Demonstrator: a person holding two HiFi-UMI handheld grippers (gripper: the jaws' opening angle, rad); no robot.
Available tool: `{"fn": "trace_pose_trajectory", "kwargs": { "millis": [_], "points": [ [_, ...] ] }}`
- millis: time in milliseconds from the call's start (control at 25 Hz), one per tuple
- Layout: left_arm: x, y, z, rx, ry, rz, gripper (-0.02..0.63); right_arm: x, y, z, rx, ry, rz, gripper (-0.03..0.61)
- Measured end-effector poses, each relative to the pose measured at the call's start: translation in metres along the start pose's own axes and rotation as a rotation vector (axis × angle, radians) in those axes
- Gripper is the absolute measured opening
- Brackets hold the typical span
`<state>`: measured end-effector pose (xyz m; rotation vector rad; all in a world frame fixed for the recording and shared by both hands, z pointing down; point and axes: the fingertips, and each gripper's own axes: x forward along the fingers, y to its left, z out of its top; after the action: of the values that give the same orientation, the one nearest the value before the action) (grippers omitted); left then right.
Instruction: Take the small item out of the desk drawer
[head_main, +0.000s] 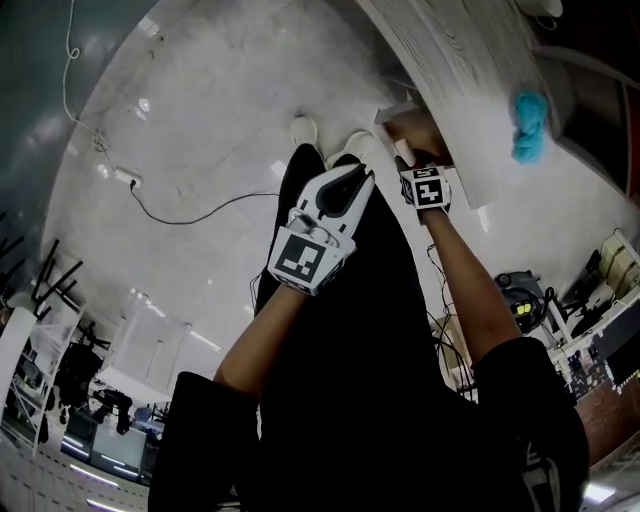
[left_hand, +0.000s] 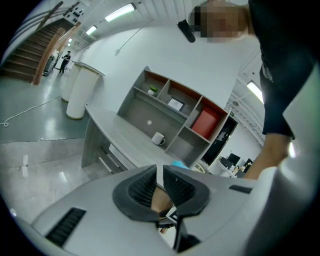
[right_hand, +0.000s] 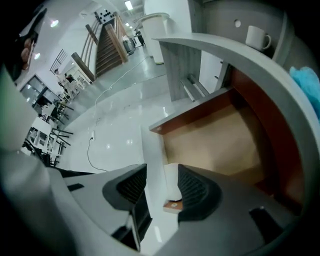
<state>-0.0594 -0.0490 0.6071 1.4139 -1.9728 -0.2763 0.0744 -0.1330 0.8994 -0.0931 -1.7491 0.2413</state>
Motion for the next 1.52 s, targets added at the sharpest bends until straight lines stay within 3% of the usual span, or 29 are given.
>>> {"fn": "trace_pose_trajectory", "kwargs": {
  "millis": [240,800,1120,1520],
  "points": [
    [-0.004,0.019,-0.022,-0.041,0.028,0.044,0.035,0.030,-0.013,-0.007,-0.021,0.055,-0.015,0.181],
    [0.001,0.011,-0.043,-0.067,0.053,0.014,0.035,0.059,-0.021,-0.019,-0.051,0.137,-0.030,0.184],
    [-0.004,0.021,-0.053,-0.076,0.065,0.042,0.035,0.072,-0.022,-0.016,-0.091,0.170,-0.034,0.128],
    [-0.009,0.046,-0.046,-0.096,0.037,0.106,0.035,0.081,-0.024,-0.009,-0.127,0.188,-0.009,0.114]
  ]
}}
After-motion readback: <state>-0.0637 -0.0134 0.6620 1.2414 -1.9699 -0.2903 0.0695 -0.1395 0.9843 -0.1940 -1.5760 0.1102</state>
